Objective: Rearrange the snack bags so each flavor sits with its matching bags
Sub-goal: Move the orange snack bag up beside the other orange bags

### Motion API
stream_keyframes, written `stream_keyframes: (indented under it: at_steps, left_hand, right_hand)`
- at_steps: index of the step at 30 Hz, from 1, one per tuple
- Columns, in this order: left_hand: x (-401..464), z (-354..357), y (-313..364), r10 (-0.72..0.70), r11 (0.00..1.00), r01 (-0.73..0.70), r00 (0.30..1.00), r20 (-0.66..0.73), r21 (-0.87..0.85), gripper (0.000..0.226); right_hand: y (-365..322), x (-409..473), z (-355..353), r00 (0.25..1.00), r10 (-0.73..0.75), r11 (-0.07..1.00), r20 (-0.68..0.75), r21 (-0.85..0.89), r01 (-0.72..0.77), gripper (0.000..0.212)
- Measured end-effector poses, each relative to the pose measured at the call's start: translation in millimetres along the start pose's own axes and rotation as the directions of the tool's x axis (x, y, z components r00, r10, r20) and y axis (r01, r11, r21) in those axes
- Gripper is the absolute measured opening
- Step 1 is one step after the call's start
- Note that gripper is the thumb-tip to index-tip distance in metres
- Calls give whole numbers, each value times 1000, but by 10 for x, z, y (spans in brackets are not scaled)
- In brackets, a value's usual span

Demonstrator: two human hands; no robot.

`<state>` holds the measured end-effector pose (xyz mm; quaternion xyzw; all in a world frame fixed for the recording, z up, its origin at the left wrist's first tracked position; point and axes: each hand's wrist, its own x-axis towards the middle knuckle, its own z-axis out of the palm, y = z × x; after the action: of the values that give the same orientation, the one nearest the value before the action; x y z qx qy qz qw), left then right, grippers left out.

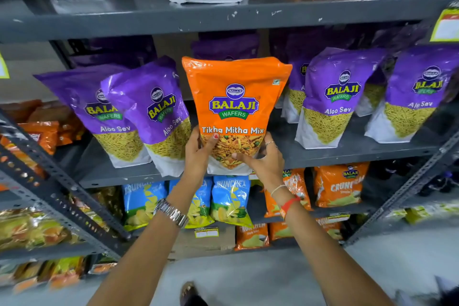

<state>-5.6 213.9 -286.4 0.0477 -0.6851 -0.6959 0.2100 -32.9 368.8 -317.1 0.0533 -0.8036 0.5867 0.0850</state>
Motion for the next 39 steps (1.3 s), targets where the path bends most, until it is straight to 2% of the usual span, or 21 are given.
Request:
stream_keyframes:
  at_steps: [3, 9, 13, 17, 22, 24, 26, 29, 32, 34, 36, 39]
  left_hand:
    - [-154, -130, 339, 59, 995, -62, 998, -35, -75, 27]
    - [-319, -472, 1183, 280, 954, -294, 942, -182, -55, 22]
    - [-290, -741, 1763, 407, 908, -420, 880, -245, -2, 16]
    - [-162, -1001, 2311, 481, 867, -498, 821, -308, 28, 15]
    - [72, -1305, 2880, 605, 779, -616, 687, -402, 118, 6]
    - [234, -1429, 3030, 622, 768, -620, 660, -421, 162, 10]
    - [448, -1564, 3141, 602, 790, -579, 667, -439, 204, 18]
    - [789, -1731, 3263, 544, 838, -494, 715, -439, 233, 20]
    - [1066, -1831, 3341, 486, 874, -440, 811, -325, 207, 31]
    - [1170, -1866, 3314, 455, 884, -395, 850, -267, 249, 44]
    - [1253, -1904, 3221, 465, 870, -393, 856, -226, 298, 55]
    - [1348, -1936, 3034, 472, 856, -399, 862, -183, 329, 60]
  right_hand:
    - [-309, -128, -36, 994, -99, 995, -34, 11, 100, 83]
    - [-1218, -249, -48, 955, -295, 947, -31, 121, 297, 69]
    - [-1883, -184, 59, 924, -382, 907, 16, 195, 372, 62]
    - [-2516, -34, 220, 883, -468, 864, 32, 225, 450, 77]
    - [-3298, 103, 446, 851, -523, 832, 52, 247, 497, 79]
    - [-3548, 175, 576, 842, -537, 821, 56, 264, 506, 74]
    - [-3746, 274, 729, 831, -553, 814, 59, 254, 523, 74]
    - [-3941, 471, 948, 841, -538, 827, 62, 230, 513, 82]
    - [-4028, 682, 1124, 859, -505, 851, 83, 212, 480, 82]
    - [-4046, 804, 1221, 864, -495, 861, 93, 189, 473, 81]
    - [-4034, 887, 1297, 865, -489, 869, 112, 152, 471, 82]
    - [-3928, 975, 1388, 868, -475, 879, 142, 114, 462, 78]
